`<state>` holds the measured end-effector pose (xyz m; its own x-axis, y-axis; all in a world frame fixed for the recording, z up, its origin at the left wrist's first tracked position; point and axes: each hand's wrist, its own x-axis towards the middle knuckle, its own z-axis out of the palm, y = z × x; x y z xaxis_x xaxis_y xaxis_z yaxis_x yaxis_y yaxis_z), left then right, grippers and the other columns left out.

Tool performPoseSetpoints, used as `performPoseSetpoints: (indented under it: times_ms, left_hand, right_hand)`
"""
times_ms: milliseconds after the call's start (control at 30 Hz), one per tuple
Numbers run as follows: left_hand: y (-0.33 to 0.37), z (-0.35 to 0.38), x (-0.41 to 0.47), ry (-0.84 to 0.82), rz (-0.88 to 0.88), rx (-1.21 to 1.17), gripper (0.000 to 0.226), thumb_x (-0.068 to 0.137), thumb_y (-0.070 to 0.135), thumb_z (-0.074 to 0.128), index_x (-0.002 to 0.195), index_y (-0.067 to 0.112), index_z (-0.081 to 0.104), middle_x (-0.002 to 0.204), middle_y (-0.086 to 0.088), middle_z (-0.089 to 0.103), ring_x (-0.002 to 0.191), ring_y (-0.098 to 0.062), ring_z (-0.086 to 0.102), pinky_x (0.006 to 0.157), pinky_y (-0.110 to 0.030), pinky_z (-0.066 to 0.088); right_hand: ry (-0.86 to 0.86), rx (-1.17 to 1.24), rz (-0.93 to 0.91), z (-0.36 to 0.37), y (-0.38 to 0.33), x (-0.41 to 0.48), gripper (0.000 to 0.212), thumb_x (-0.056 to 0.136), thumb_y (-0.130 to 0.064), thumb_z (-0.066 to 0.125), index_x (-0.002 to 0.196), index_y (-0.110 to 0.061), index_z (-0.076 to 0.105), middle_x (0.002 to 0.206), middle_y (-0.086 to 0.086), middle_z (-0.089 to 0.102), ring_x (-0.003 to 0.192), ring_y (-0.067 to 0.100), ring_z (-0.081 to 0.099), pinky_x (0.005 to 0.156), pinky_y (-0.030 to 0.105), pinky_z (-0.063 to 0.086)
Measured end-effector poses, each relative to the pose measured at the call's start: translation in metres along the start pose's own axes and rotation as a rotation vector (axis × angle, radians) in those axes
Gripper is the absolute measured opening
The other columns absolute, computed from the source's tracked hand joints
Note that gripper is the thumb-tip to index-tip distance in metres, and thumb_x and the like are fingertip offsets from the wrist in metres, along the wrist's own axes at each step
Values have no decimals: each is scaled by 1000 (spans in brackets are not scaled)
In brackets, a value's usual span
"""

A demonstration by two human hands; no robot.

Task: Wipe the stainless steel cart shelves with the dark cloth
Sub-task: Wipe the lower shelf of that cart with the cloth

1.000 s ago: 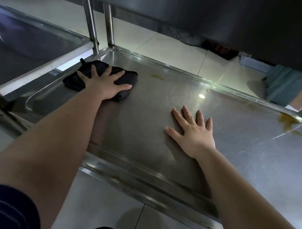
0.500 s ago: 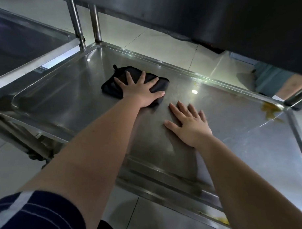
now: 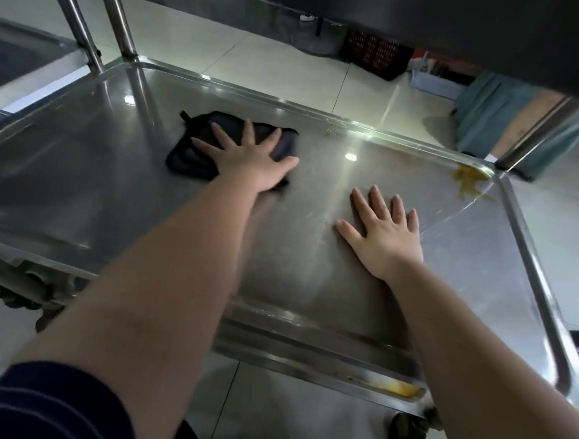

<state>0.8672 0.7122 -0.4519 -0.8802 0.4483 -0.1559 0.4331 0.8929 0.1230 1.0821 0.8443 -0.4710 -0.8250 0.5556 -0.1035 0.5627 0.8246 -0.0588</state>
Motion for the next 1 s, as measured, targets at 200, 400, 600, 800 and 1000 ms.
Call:
performPoseSetpoints:
  times_ms: [200, 400, 600, 800, 1000]
  left_hand:
    - [88, 16, -19, -9, 185, -5, 80, 79, 90, 18, 150, 56, 7, 166, 2, -7, 143, -54, -18, 97, -82, -11]
    - [5, 5, 3, -6, 121, 6, 82, 73, 95, 16, 147, 61, 6, 165, 10, -7, 148, -41, -16, 103, -79, -10]
    - [-49, -4, 9, -7, -55, 20, 81, 76, 93, 15, 149, 59, 2, 165, 8, -10, 147, -44, -16, 104, -80, -8]
    - [48, 7, -11, 0, 22, 3, 79, 78, 89, 14, 150, 57, 4, 166, 2, -9, 142, -55, -18, 96, -83, -11]
    - [99, 7, -28, -98, 140, -65, 70, 88, 80, 14, 152, 53, 5, 165, 4, -13, 143, -50, -24, 98, -81, -16]
  right_hand:
    - [-5, 41, 1, 0, 6, 0, 77, 85, -82, 16, 153, -50, -2, 165, -13, -8, 151, 23, -12, 122, 45, -7]
    - [-15, 70, 2, -4, 4, 0, 76, 85, -83, 19, 152, -52, 1, 164, -16, -7, 152, 21, -11, 122, 43, -7]
    - [4, 50, 10, 1, 0, 1, 76, 86, -82, 16, 153, -50, 1, 165, -13, -6, 152, 24, -11, 121, 47, -8]
    - [11, 32, 10, 1, 0, 0, 76, 87, -80, 17, 154, -47, 1, 165, -10, -5, 152, 27, -10, 121, 48, -7]
    - [7, 83, 8, -1, 5, -1, 79, 87, -80, 22, 155, -45, 1, 165, -14, -3, 152, 22, -10, 122, 46, -7]
